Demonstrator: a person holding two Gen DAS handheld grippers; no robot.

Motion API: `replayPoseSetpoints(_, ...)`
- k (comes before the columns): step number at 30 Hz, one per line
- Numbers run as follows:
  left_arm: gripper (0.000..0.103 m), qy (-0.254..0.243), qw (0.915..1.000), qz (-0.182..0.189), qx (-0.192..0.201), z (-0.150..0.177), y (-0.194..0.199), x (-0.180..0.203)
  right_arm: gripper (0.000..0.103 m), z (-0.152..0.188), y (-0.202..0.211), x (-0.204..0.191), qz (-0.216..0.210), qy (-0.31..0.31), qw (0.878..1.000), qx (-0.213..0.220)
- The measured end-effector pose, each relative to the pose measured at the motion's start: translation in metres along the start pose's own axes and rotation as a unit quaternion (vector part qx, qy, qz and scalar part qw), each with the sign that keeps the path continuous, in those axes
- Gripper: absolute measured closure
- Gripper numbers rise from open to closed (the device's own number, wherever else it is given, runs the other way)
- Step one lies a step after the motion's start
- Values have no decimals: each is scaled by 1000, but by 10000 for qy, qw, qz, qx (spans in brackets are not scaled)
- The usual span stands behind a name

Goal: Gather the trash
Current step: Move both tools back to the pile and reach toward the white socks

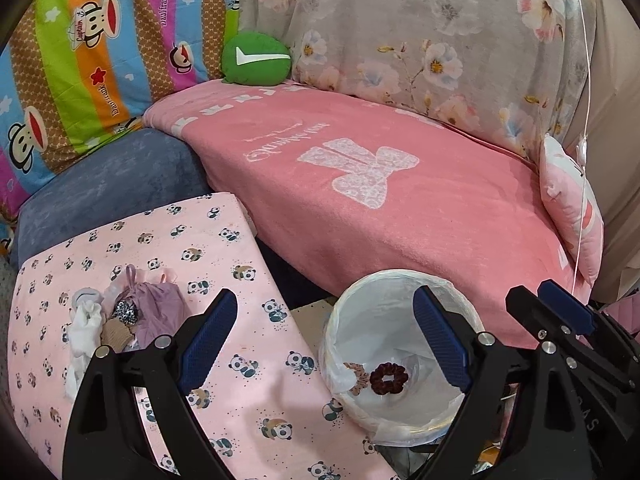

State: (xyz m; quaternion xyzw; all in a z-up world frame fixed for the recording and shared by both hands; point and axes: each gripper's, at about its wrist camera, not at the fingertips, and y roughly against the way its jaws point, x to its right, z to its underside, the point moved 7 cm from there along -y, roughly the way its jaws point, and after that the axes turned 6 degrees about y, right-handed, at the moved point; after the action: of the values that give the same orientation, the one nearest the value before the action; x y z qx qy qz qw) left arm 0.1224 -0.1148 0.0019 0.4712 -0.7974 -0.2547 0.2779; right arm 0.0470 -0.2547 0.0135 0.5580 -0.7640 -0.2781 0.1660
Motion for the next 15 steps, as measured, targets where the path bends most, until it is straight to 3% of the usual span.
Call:
replayPoseSetpoints(8, 17, 506, 9983, -270, -132, 14, 5, -59, 53, 8, -8, -40, -244, 217, 9994, -112)
replayPoseSetpoints(15, 17, 981, 9920, -755, -230, 32, 11, -131, 52, 18, -14, -88, -531, 423, 9975, -218)
